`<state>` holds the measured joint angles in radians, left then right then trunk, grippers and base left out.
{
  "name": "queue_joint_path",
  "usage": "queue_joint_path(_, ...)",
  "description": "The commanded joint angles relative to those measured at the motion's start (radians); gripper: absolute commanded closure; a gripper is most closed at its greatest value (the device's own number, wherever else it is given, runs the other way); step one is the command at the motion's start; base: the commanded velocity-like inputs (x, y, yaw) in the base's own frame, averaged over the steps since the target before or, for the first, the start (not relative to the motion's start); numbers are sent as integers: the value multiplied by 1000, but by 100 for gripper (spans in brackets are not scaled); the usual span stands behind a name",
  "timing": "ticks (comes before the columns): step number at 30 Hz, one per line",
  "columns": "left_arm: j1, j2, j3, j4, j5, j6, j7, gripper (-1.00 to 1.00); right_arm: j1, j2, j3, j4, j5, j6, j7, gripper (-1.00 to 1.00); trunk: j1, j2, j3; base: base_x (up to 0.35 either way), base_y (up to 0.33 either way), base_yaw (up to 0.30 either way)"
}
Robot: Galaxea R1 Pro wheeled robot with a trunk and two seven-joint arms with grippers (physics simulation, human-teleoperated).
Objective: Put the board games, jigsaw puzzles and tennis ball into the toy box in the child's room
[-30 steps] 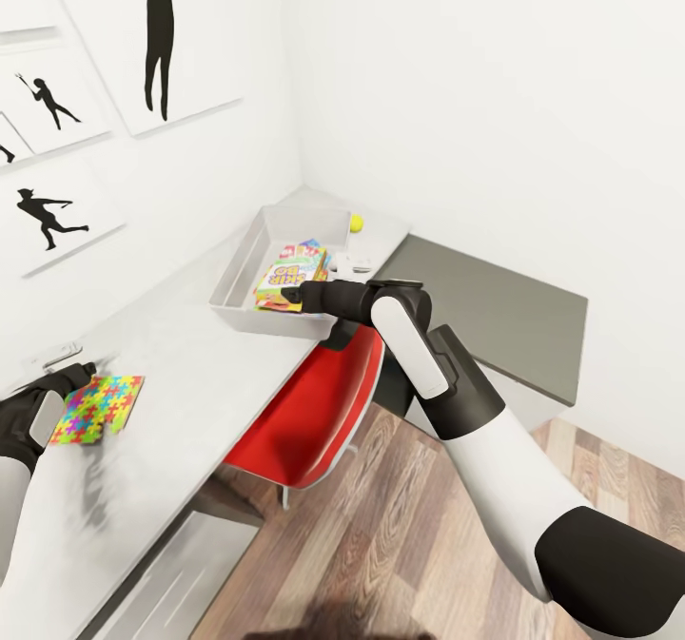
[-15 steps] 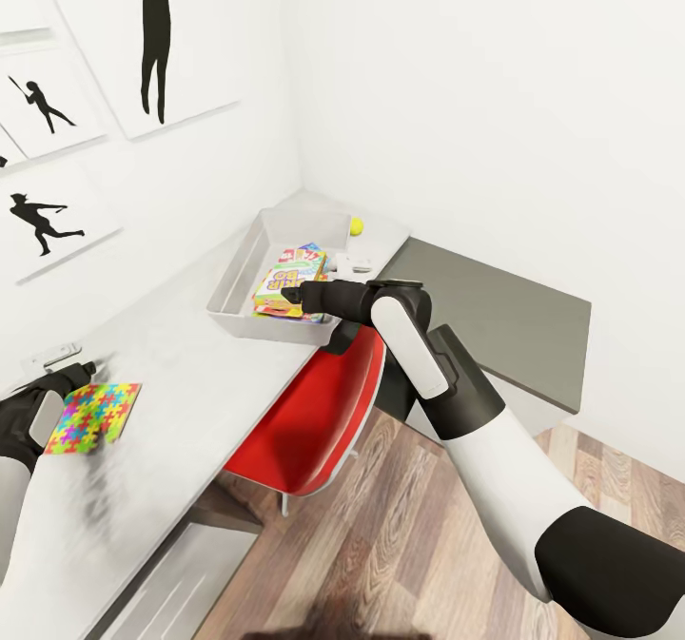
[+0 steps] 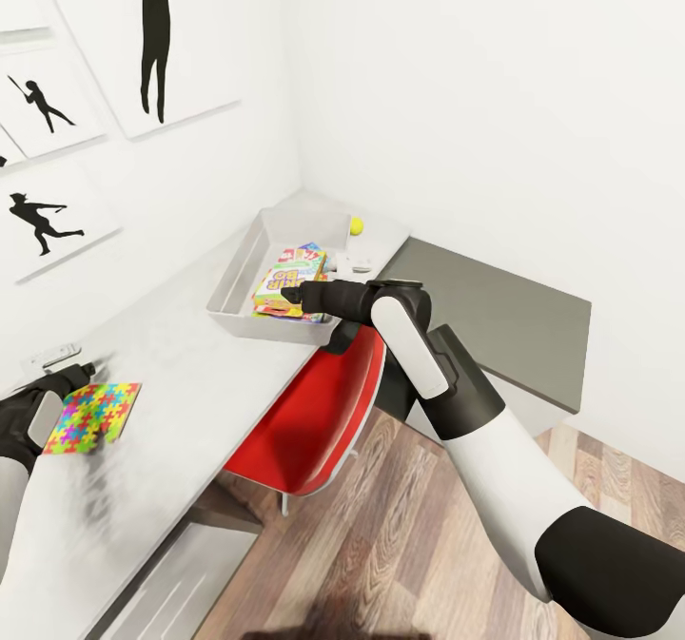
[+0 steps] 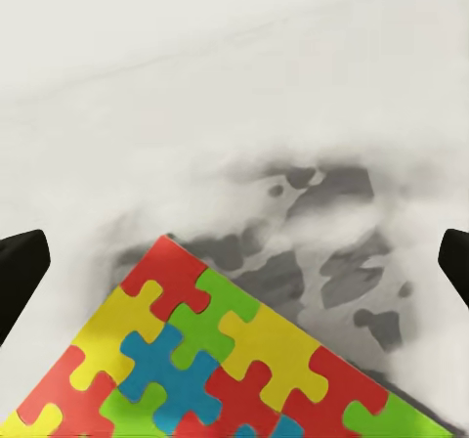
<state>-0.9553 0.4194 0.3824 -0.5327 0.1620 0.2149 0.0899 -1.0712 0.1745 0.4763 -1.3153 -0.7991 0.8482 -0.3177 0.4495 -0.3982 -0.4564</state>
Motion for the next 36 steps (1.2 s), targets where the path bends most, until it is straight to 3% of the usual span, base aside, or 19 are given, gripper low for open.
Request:
queue_joint_path(1,0,0,0,-1,10,6,5,-100,-1,0,1,-1,-11,2,-10,-100,1,-2,-2,0,0,0)
queue_joint_path(19,0,1,1,6,11,15,7,-100,-1,0,0,0,-11,1,-11,-100,1,-2,-28,0,0,0)
queue_joint_path(36,0,4,1,7,11,42,7,-100,-1,0,1,1,-13,1,-11,-100,1,-2,-32,0,0,0)
